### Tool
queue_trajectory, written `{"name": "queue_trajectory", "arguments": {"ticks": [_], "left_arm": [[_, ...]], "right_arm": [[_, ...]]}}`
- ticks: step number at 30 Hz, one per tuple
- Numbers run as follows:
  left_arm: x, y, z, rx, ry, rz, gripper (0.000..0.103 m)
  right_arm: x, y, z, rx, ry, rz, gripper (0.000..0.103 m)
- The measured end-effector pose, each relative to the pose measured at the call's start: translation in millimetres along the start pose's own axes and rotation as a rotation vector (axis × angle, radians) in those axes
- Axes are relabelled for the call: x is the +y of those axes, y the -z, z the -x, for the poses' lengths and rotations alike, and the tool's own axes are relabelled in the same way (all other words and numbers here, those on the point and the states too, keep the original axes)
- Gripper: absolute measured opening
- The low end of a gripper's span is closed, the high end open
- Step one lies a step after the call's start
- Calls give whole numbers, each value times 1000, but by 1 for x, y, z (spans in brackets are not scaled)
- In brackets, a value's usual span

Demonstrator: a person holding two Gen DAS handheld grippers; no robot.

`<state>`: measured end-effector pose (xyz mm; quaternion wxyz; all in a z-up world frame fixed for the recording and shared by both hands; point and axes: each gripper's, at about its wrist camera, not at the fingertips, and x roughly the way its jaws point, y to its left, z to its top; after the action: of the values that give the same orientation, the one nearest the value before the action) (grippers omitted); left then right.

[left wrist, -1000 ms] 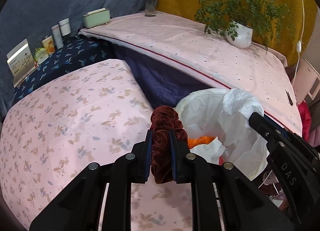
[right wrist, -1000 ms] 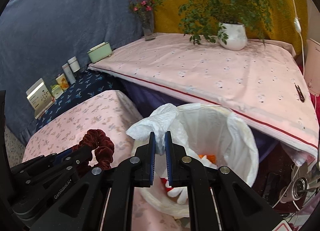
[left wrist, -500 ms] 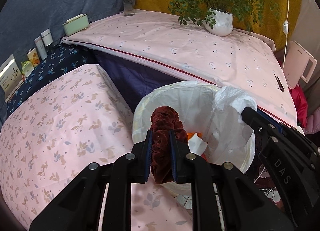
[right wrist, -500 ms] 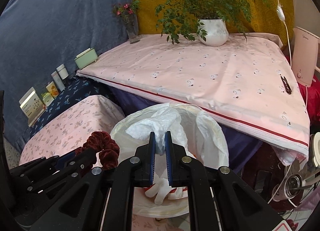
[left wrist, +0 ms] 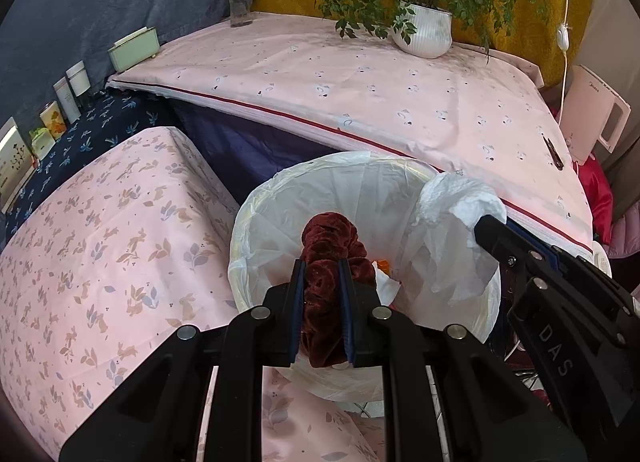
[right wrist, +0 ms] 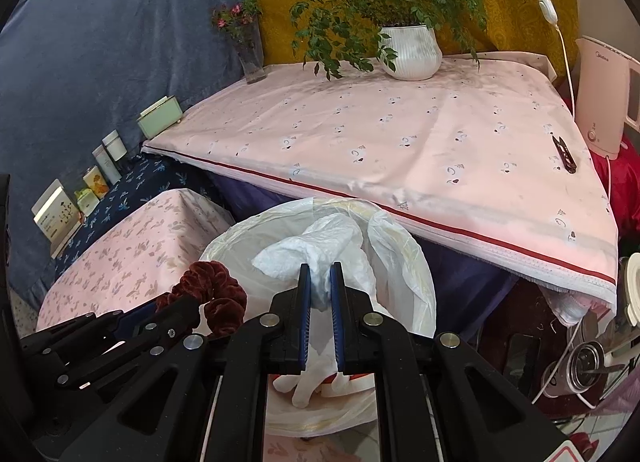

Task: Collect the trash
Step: 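Carry the scrunchie and tissue with both tools over the wastebasket, then open the left tool to drop the scrunchie while the right tool releases the tissue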

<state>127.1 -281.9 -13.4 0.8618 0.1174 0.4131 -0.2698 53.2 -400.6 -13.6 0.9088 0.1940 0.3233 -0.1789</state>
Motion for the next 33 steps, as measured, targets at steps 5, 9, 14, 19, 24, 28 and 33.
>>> {"name": "queue_trajectory", "arguments": {"ticks": [5,9,14,19,24,28,33], "left_arm": [[1,0,-4,6,0,6,16],[4,1,-7,12,-3,10,16],[7,1,-11,18,-3,14,16],[10,2,-15,32,5,29,18],[13,4,-16,28,-6,33,18],[16,3,-15,28,-11,43,19],[19,4,-14,24,-19,49,20]], "right_arm": [[1,2,-6,12,-2,3,9],[2,4,-9,20,-3,7,9],[5,6,-13,30,-4,14,9],[7,7,-15,36,-4,21,9],[8,7,-17,40,0,26,9],[9,8,-18,42,2,31,9],[11,7,-18,42,1,36,10]]}}
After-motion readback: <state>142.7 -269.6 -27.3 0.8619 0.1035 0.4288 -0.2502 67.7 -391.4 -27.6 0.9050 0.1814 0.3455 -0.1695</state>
